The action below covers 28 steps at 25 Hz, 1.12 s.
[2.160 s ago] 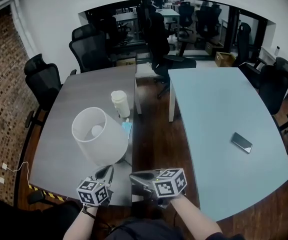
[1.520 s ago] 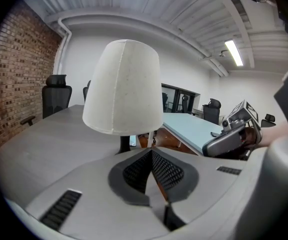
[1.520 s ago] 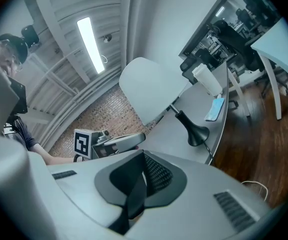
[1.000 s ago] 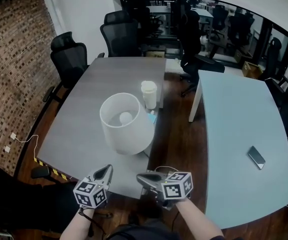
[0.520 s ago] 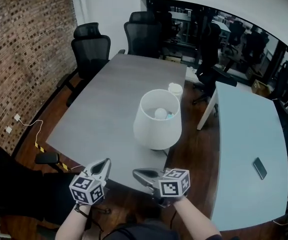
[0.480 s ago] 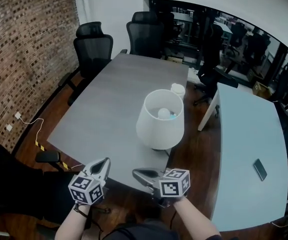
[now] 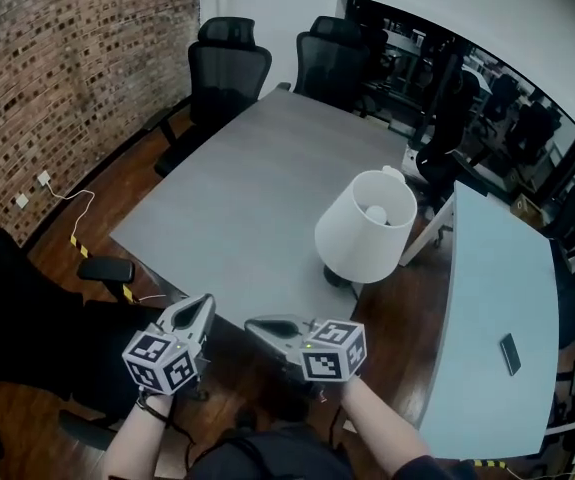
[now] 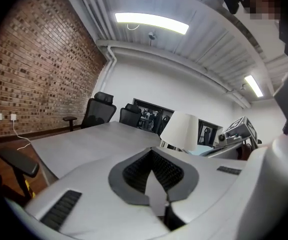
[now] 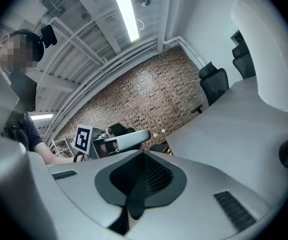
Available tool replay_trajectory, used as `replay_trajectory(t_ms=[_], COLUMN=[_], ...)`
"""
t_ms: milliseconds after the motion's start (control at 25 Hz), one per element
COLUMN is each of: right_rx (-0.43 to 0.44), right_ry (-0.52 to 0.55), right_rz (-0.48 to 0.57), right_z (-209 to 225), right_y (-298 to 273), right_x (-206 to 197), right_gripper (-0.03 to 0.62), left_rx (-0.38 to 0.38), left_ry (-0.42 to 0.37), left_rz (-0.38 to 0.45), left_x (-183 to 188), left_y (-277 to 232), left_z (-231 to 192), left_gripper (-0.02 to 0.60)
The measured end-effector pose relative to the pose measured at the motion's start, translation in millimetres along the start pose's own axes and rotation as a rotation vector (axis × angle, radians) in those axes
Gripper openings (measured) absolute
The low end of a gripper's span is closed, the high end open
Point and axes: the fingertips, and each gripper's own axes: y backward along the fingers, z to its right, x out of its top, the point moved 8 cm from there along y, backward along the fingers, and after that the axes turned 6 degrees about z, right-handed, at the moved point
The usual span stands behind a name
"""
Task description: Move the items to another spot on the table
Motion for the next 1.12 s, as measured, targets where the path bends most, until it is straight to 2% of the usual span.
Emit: replay_trajectory(t_ms=[200,280,440,480,640,800,1120], right_rx=[0.031,0.035,0.015,0.007,-0.044,-0.104,-0.090], right_ry=[0.047,0.063,0.079,0.086,0.105,0.106,0.129], right_rz=[-0.014,-0.009,0.027,0.037,0.096,0.200,0.260], right_z=[-19.0,-26.1,-39.3,-42.6,-52.5,-56.3,-73.4], right_y=[-17.3,-19.1,-20.3,-20.9,-18.9,-12.8,9.3], right_x=[7.4,9.6,9.0,8.9,11.8,22.2,30.4], right_gripper=[0.009,0.009,0.009,0.009,0.009,0.009,0.009], left_rx=[0.008,0.000,-0.048,-0.059,-0.103,-0.166,-0.225], left_ry=[-0.015,0.002,0.169,0.179,0.119,0.148,0.081], left_rz=[0.034,0.040,0.083,0.088,0.048,0.033,0.003], left_x=[4.6,6.4,13.5,16.3,18.0,14.4,13.6], left_y=[17.5,22.6,34.2,36.5,36.7,33.1,28.2], left_z=[-11.7,-12.8,-11.9,-11.3,-5.3,4.7,29.5], left_gripper=[0.012,0.012,0.012,0.012,0.012,0.012,0.012])
